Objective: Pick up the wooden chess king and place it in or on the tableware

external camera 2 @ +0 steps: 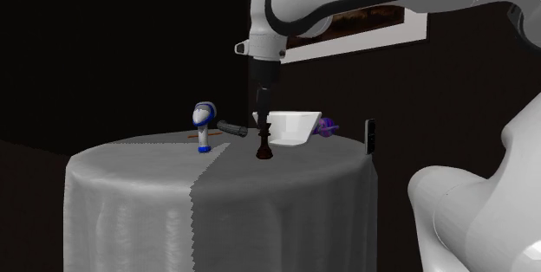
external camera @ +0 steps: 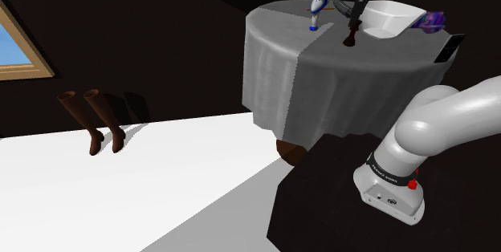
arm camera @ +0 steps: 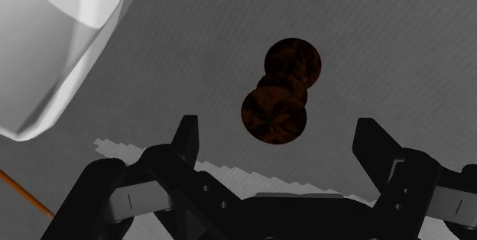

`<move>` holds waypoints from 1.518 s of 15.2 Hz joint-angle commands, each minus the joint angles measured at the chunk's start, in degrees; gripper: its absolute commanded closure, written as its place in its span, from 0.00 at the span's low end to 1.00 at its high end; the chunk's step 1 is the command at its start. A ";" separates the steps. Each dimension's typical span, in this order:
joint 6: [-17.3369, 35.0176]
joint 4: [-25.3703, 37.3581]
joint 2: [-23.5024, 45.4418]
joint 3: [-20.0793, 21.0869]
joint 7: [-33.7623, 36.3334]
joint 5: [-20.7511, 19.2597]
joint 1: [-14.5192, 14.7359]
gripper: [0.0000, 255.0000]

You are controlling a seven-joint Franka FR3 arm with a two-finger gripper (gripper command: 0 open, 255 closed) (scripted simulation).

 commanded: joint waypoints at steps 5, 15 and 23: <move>1.97 -1.56 0.28 -0.75 0.08 -0.47 -0.14 0.00; 1.97 -1.60 0.25 -0.72 0.11 -0.47 -0.15 1.00; -0.82 1.72 0.71 -0.19 -0.64 0.23 0.12 1.00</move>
